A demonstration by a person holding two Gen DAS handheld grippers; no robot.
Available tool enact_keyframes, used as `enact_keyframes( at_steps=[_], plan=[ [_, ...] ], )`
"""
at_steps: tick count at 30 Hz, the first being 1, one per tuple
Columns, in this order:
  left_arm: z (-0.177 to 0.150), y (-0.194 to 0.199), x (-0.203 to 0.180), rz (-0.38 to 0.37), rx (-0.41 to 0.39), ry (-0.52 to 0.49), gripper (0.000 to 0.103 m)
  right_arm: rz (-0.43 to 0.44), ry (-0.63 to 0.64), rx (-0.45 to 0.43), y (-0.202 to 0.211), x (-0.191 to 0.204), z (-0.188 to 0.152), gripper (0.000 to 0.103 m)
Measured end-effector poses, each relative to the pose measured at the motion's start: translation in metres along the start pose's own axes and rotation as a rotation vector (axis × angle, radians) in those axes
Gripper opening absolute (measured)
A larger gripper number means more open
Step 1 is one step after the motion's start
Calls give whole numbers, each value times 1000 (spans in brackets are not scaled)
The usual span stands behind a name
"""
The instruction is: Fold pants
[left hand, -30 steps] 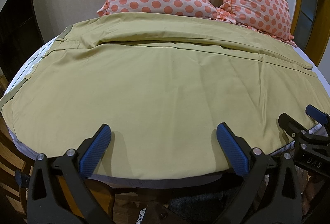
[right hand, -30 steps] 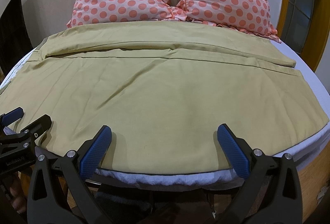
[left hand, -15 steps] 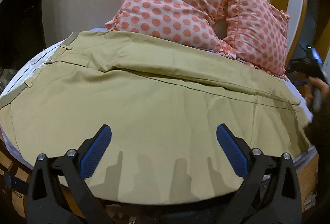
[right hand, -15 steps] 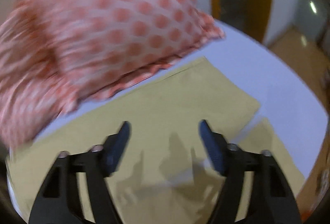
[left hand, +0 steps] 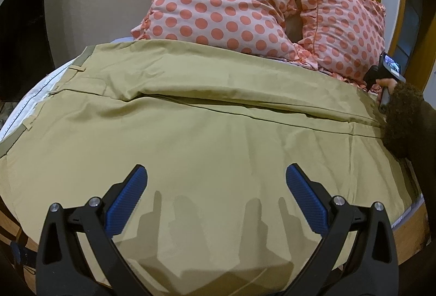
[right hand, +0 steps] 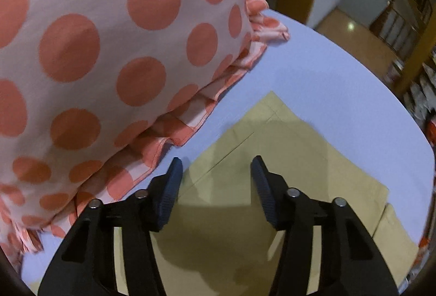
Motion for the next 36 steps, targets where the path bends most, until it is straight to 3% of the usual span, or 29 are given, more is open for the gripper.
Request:
enact_keyframes(
  at_steps=[2,7,9,13,15,17,19,21,24,25,27,28,29,32,33,34,35,36],
  plan=[
    [0,-2,-1,-3,5,3,101,40,-7,-45,1,-12,-4,18],
    [-3,2,0,12,-4,10,101,226,-36,-66,-2,-44,-6,3],
    [-4,7,2,19,-21,18,101,330,-67,-71,2,-61,-7,3],
    [-5,19,15,-11,-49,43,101,621,-45,-176,57,-112,-42,2],
    [-4,22,22,-40,-55,51,101,751,-34,-222,87,-153,-80,2],
    [-1,27,30,-70,-75,63,101,826,-30,-241,108,-195,-128,2],
    [4,33,38,-108,-104,79,101,840,-54,-209,103,-235,-167,2],
    [12,39,45,-145,-132,98,101,811,-81,-110,81,-254,-192,2],
    [29,45,52,-149,-153,111,101,811,-102,20,58,-260,-197,5],
    [35,48,54,-147,-159,111,101,808,-110,36,59,-260,-203,11],
    [41,51,58,-132,-160,117,101,803,-117,45,57,-258,-199,36],
    [42,51,60,-129,-160,120,101,800,-114,40,60,-258,-204,55],
    [46,50,63,-131,-156,128,101,793,-110,37,62,-257,-205,58],
    [56,43,76,-201,-142,154,101,784,-117,68,56,-250,-199,55],
    [59,40,80,-224,-137,162,101,784,-122,76,54,-250,-198,46],
    [67,35,84,-252,-121,178,101,795,-117,83,48,-246,-194,14],
    [74,30,87,-266,-106,189,101,815,-105,91,43,-243,-189,5],
    [81,26,89,-270,-94,191,101,845,-107,80,42,-246,-186,4]
  ],
)
Point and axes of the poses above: each gripper's, at about its wrist camera, not at the fingertips, and y roughly against the way its jaws point, x to its left, z to its top, the point moved 1 cm from there along -y, roughly the way its jaws point, and after that the axes turned 14 degrees about x, right-handed, at the moved point
